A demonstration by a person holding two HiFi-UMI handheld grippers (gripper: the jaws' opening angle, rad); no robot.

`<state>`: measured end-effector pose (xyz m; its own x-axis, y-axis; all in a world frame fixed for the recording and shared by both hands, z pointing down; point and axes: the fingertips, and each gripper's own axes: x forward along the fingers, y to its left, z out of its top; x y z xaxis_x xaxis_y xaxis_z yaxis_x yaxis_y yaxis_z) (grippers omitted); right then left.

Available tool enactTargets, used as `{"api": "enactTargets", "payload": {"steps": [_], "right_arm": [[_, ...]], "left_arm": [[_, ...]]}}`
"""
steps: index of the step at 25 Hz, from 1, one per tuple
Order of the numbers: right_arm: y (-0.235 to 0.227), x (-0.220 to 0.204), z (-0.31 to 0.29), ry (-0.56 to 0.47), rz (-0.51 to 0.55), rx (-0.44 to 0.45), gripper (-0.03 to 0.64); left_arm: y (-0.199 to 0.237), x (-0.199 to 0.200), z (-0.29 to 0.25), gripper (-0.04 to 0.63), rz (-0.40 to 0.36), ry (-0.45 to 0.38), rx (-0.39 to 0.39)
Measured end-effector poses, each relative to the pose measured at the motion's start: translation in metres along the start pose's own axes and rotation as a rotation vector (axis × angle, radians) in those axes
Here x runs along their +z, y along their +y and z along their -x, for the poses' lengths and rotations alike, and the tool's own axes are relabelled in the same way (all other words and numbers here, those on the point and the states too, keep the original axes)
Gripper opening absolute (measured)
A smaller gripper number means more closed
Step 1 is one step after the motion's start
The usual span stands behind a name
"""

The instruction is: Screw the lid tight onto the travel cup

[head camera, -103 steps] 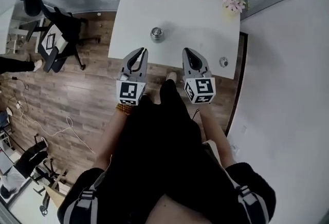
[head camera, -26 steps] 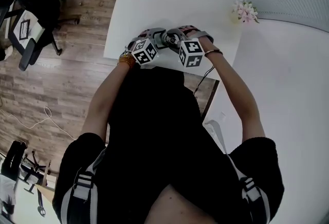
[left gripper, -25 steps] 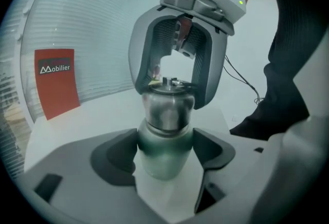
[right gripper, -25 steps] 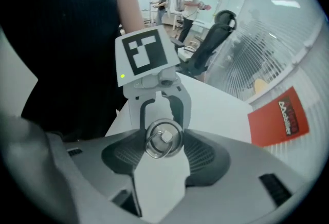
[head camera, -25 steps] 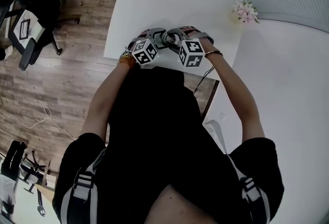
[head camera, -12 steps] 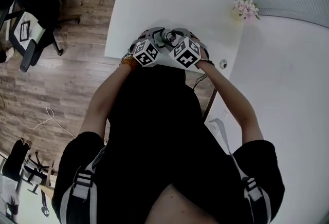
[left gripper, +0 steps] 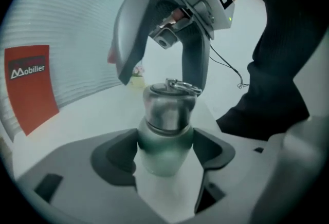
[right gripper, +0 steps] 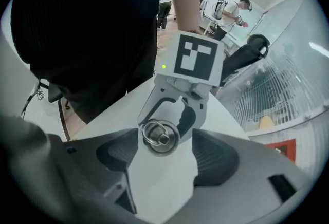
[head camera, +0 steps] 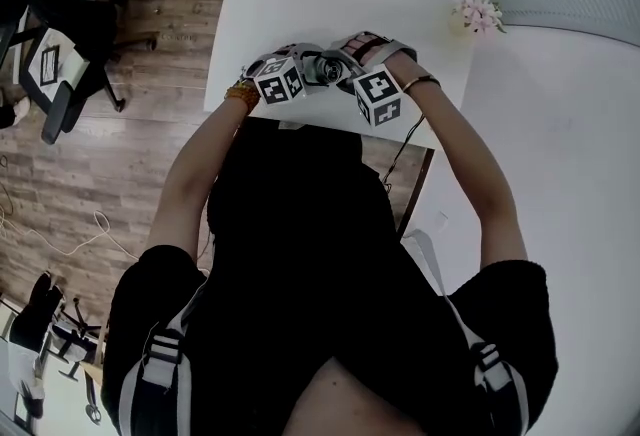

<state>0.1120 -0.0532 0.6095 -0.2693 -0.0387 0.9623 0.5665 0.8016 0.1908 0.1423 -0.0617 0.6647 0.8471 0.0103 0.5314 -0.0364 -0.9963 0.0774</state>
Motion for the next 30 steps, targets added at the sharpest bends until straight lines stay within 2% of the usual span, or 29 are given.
{"api": "enactTargets", "payload": {"steps": [4, 6, 8, 11, 15, 21, 24, 26, 27, 28, 30], "right_arm": [[0.004, 0.002, -0.008, 0.019, 0.047, 0.056, 0.305], [0.005, 0.000, -0.011, 0.025, 0.047, 0.054, 0.244], [0.006, 0.000, -0.011, 0.021, 0.010, 0.043, 0.243], [0.002, 0.001, -0.009, 0.003, -0.124, 0.024, 0.241], [-0.006, 0.001, -0.004, -0.039, -0.364, -0.030, 0.239], [-0.009, 0.005, -0.007, 0.013, -0.644, -0.146, 0.239], [-0.012, 0.004, -0.008, 0.024, -0.756, -0.153, 0.241], [-0.013, 0.004, -0.007, 0.008, -0.752, -0.143, 0.244], [-0.013, 0.005, -0.005, -0.012, -0.707, -0.134, 0.250], [-0.012, 0.006, -0.001, -0.031, -0.628, -0.125, 0.287], [-0.007, 0.005, 0.006, -0.028, -0.395, -0.107, 0.304]], "left_arm": [[0.000, 0.001, -0.001, 0.344, -0.042, 0.037, -0.074], [0.000, 0.001, -0.001, 0.344, -0.042, 0.034, -0.073], [-0.001, 0.002, -0.001, 0.344, -0.037, 0.028, -0.059], [0.000, 0.001, 0.001, 0.344, -0.009, 0.017, -0.020], [0.002, 0.001, 0.004, 0.344, 0.070, -0.032, 0.091], [0.001, -0.001, 0.009, 0.344, 0.183, -0.063, 0.293], [0.001, -0.003, 0.009, 0.344, 0.207, -0.057, 0.331], [0.002, -0.003, 0.009, 0.344, 0.207, -0.051, 0.314], [0.002, -0.003, 0.009, 0.344, 0.201, -0.050, 0.302], [0.001, -0.003, 0.008, 0.344, 0.190, -0.050, 0.288], [0.001, -0.003, 0.007, 0.344, 0.152, -0.048, 0.239]]}}
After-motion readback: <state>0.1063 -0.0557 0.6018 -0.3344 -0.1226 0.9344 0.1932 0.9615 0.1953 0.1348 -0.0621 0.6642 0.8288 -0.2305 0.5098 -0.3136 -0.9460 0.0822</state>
